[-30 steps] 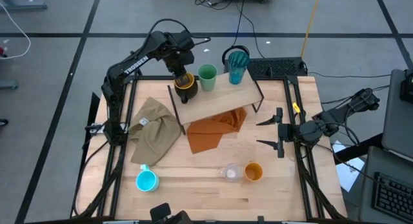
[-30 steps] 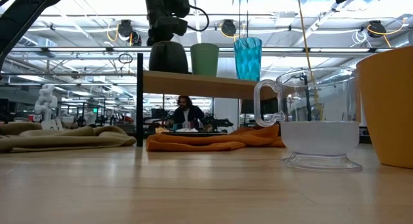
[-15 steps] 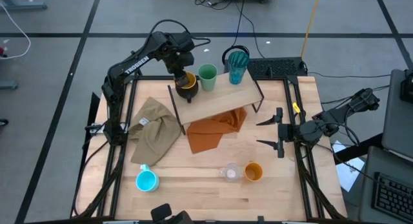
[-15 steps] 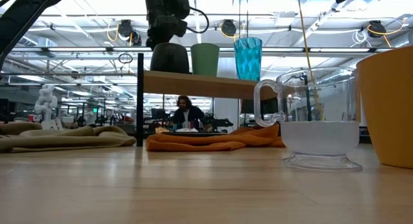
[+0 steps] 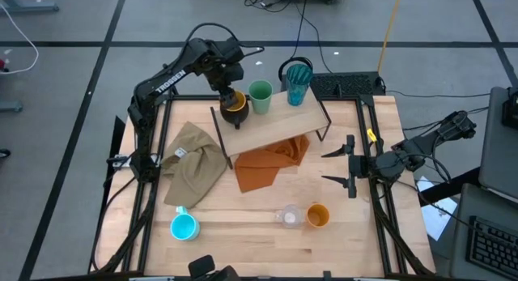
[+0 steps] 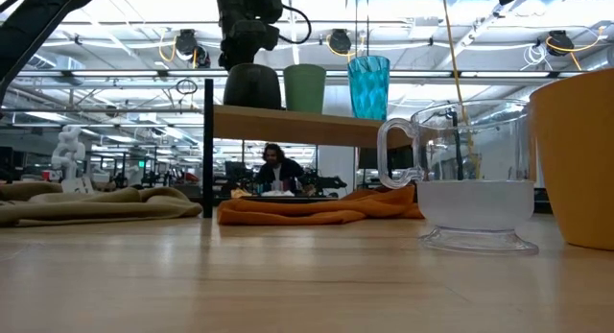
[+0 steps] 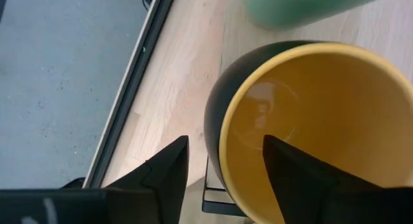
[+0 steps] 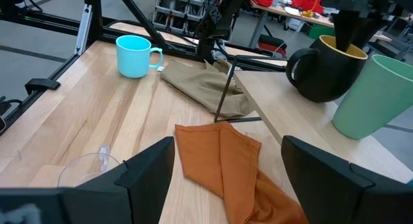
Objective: Stack small to large cups/mugs on shelf
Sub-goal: Put the yellow cup on the shelf
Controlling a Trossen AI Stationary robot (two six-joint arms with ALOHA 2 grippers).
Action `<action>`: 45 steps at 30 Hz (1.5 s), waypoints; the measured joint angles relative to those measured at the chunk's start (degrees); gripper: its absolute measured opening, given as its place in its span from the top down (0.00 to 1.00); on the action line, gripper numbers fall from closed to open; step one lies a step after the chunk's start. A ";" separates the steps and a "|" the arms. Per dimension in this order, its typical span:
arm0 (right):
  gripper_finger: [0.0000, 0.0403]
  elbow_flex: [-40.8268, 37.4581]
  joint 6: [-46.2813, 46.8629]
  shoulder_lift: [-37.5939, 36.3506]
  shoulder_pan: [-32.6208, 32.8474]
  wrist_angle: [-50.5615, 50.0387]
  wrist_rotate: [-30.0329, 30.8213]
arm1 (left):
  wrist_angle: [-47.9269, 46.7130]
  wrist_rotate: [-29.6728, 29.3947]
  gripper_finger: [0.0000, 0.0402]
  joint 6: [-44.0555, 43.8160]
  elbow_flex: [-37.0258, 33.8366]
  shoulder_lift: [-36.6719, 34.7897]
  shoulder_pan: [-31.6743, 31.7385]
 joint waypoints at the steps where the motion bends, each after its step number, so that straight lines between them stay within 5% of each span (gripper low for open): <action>1: 0.32 0.00 -0.02 0.01 0.01 0.00 0.00 | 0.07 0.00 0.50 -0.01 0.28 0.00 0.00; 16: 0.32 0.00 0.03 0.01 -0.01 0.19 0.02 | 0.26 -0.98 0.50 0.87 7.35 -2.57 -3.27; 35: 0.32 0.00 -14.49 -0.16 0.01 24.41 0.04 | 0.50 -1.93 0.50 -5.75 7.35 -30.78 -20.79; 45: 0.32 0.00 -14.67 -3.91 0.17 25.63 0.31 | 0.06 -7.69 0.50 -8.48 5.82 -43.82 -29.21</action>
